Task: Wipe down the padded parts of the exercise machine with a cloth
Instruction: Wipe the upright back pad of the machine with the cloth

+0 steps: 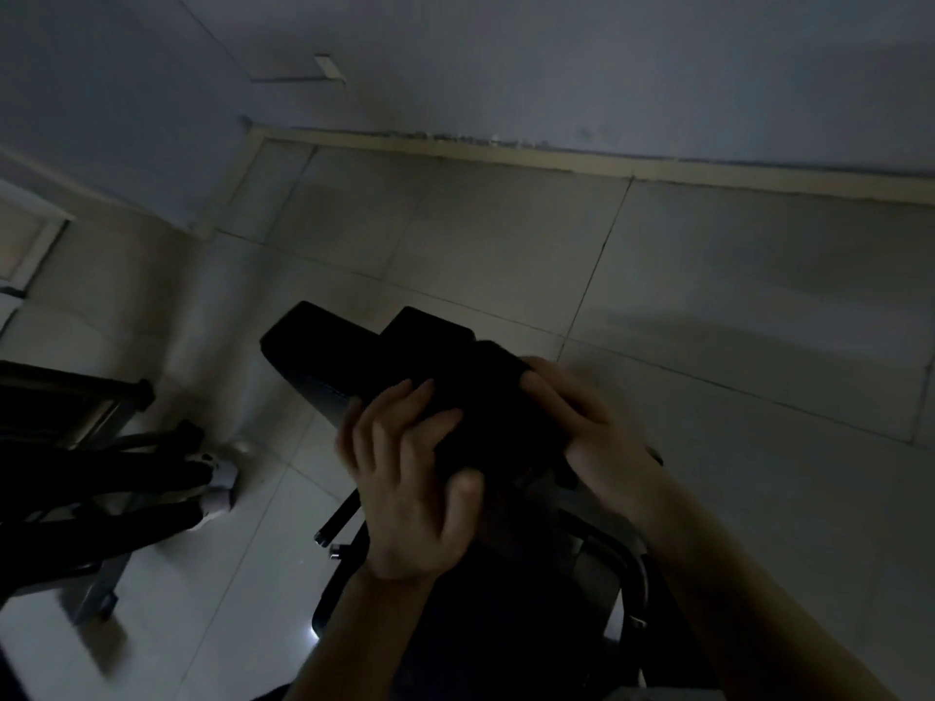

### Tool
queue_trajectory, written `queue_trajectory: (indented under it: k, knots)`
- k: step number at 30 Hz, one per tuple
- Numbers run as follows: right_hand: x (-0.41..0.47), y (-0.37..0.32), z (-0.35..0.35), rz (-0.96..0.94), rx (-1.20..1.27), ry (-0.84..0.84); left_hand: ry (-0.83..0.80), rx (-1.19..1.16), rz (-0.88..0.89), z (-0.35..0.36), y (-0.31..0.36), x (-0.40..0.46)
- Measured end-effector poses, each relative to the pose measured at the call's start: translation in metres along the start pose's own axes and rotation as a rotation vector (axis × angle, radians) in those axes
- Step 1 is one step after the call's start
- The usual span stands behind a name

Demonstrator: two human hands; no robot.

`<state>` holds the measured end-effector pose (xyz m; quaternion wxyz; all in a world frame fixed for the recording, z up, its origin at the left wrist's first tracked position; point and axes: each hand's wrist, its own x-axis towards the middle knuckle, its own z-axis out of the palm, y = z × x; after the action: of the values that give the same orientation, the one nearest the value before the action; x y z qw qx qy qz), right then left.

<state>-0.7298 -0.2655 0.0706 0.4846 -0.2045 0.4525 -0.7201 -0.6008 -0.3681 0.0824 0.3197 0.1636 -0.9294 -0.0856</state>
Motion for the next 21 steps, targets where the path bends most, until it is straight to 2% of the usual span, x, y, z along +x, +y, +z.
queue_trajectory:
  k: [4, 7, 9, 11, 13, 16, 18, 21]
  knots:
    - [-0.019, 0.035, -0.015, 0.080, 0.109, 0.014, -0.104, 0.010, -0.128, -0.009, 0.005, 0.055]
    - [-0.025, 0.098, -0.040, 0.357, -0.078, 0.107, -0.198, 0.014, -0.075, -0.001, 0.002, 0.064]
    - [-0.024, 0.138, -0.055, 0.597, -0.235, 0.076, -0.175, -0.018, -0.083, -0.002, -0.002, 0.057]
    - [-0.022, 0.162, -0.056, 0.684, -0.234, 0.073, -0.148, -0.065, -0.100, -0.004, -0.002, 0.053]
    - [-0.014, 0.143, -0.043, 0.635, -0.142, 0.117, -0.154, -0.074, -0.111, -0.001, 0.000, 0.055]
    - [0.007, 0.086, -0.024, 0.470, 0.114, 0.197, -0.259, -0.020, -0.124, -0.005, 0.000, 0.059]
    - [0.011, 0.050, -0.020, 0.323, 0.130, 0.084, -0.386, 0.084, -0.156, -0.010, 0.002, 0.066]
    - [0.009, 0.050, -0.025, 0.304, 0.101, -0.013, -0.557, 0.256, -0.345, -0.005, 0.007, 0.079]
